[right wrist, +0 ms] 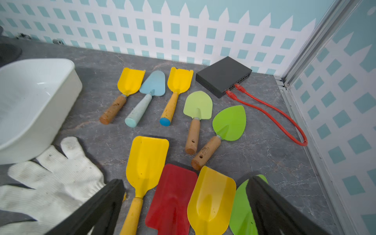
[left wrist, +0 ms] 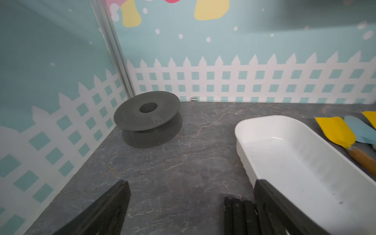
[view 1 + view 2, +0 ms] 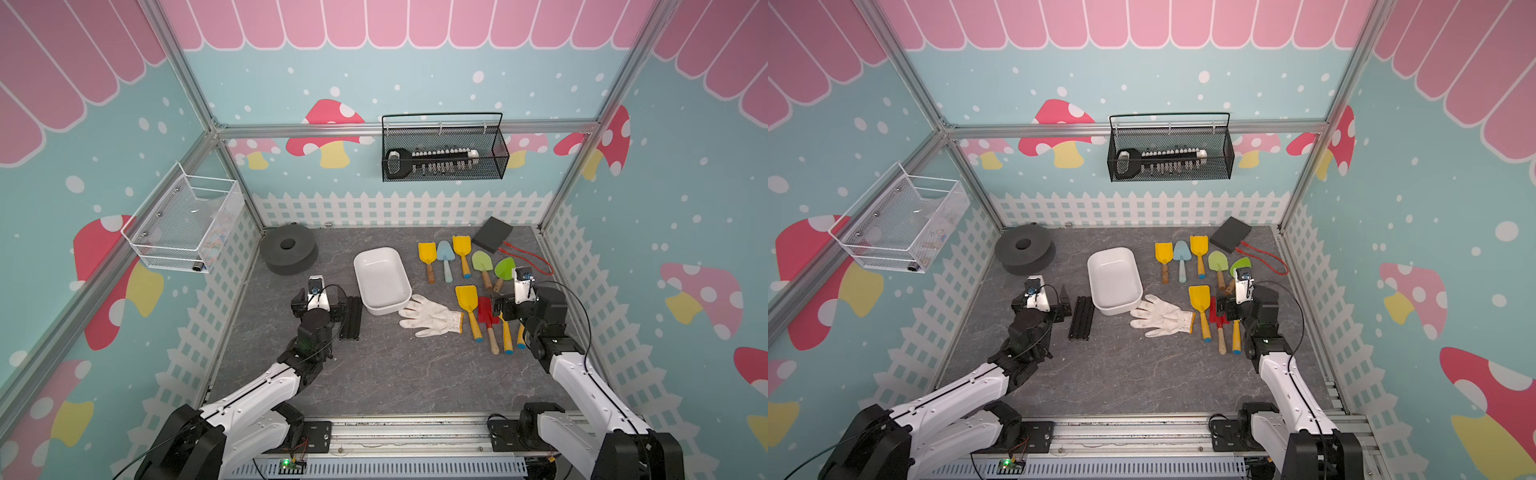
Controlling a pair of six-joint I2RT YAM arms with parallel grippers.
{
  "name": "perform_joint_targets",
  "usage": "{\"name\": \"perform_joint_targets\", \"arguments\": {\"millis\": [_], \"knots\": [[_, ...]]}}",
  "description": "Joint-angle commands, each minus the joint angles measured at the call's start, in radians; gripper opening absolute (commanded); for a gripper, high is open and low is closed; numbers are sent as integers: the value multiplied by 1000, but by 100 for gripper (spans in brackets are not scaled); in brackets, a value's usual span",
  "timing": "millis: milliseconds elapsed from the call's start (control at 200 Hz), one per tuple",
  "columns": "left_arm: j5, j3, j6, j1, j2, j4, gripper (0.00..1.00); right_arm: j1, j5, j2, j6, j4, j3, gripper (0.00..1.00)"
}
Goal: Take the shovel out of the storage box
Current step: Reset both arms
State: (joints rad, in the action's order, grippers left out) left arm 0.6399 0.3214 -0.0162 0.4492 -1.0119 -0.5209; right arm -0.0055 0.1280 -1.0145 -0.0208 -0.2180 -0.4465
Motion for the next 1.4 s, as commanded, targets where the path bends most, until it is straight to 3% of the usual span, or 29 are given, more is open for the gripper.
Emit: {"name": "perform_joint_targets", "arguments": {"millis": [0, 355, 545, 655, 806, 946, 1156, 1236, 1316, 1396], "knots": [[-25, -36, 65, -89, 11, -89, 99, 6, -20, -73, 68, -160, 24, 100], [-253, -143, -10, -360, -156, -381, 99, 6, 8, -291, 105, -348, 17, 100], [-314, -126, -14, -391, -197, -375, 99, 6, 21, -349, 123, -434, 28, 100], [-372, -170, -37, -391, -254, -556, 99, 6, 20, -366, 119, -508, 56, 100], [-401, -163, -44, -391, -436, -736, 99, 6, 31, -416, 119, -622, 92, 100], [-436, -135, -27, -392, -550, -800, 99, 6, 9, -473, 109, -700, 109, 99], [-422, -9, -28, -391, -519, -519, 99, 6, 5, -498, 105, -672, 83, 100], [-432, 82, -22, -391, -515, -318, 99, 6, 15, -504, 108, -661, 72, 100], [-438, 56, -19, -391, -520, -383, 99, 6, 28, -505, 115, -621, 53, 100], [-454, 78, -14, -391, -517, -336, 99, 6, 28, -507, 115, -627, 54, 100]]}}
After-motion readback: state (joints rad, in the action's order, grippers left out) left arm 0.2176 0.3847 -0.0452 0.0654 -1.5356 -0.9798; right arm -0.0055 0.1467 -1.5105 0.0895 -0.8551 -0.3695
